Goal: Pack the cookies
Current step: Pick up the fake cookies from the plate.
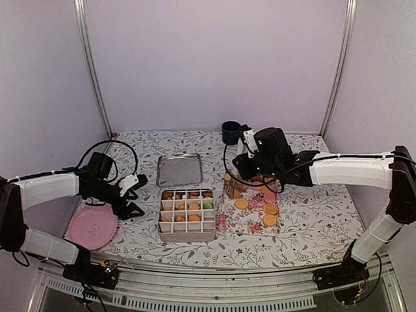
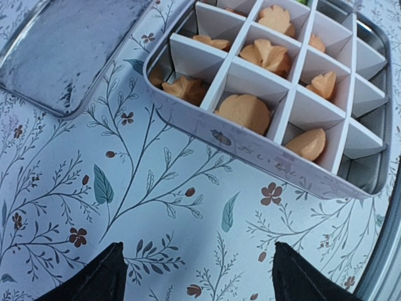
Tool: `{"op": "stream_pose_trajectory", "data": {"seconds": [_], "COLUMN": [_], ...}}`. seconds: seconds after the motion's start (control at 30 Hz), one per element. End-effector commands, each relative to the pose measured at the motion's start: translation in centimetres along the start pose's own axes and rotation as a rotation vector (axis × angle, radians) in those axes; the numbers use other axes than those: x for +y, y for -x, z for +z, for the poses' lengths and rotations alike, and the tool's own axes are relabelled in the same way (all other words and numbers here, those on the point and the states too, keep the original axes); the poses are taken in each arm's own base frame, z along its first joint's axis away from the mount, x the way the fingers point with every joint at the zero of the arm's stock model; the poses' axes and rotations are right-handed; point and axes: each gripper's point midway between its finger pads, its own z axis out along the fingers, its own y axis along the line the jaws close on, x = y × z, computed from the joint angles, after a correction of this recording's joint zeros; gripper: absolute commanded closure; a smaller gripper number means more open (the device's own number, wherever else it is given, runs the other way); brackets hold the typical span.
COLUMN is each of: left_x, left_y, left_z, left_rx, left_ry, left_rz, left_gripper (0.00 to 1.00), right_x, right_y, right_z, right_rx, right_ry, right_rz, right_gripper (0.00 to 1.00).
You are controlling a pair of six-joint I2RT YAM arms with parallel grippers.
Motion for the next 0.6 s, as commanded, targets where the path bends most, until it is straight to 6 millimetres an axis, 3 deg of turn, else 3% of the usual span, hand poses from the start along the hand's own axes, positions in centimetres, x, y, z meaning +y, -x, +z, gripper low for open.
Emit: {"op": "stream_pose_trajectory", "data": {"seconds": [0.0,0.3,0.57], "left_x": [0.7,0.6,0.6], "left_y": [1.0,0.7,0.7], "left_z": [-0.7,-0.7,-0.7], "left_rx": [-0.023,-0.017,-0.019], "left_ry": [0.022,0.027,0.026], "left_rz": [0.015,0.019,0.018], "left_gripper": [0.19,0.19,0.19], "right_x": [-0.8,-1.0,-0.2], "right_y": [1.8,-0.9,-1.4], "right_z": [-0.5,1.2,1.9], "right_rx": [-0.053,0.003,0.015], "right_ry": [-0.027,-0.033,0.010], "right_rz": [0.007,0.009,0.032], "right_gripper": [0.62,0.62,0.62]}}
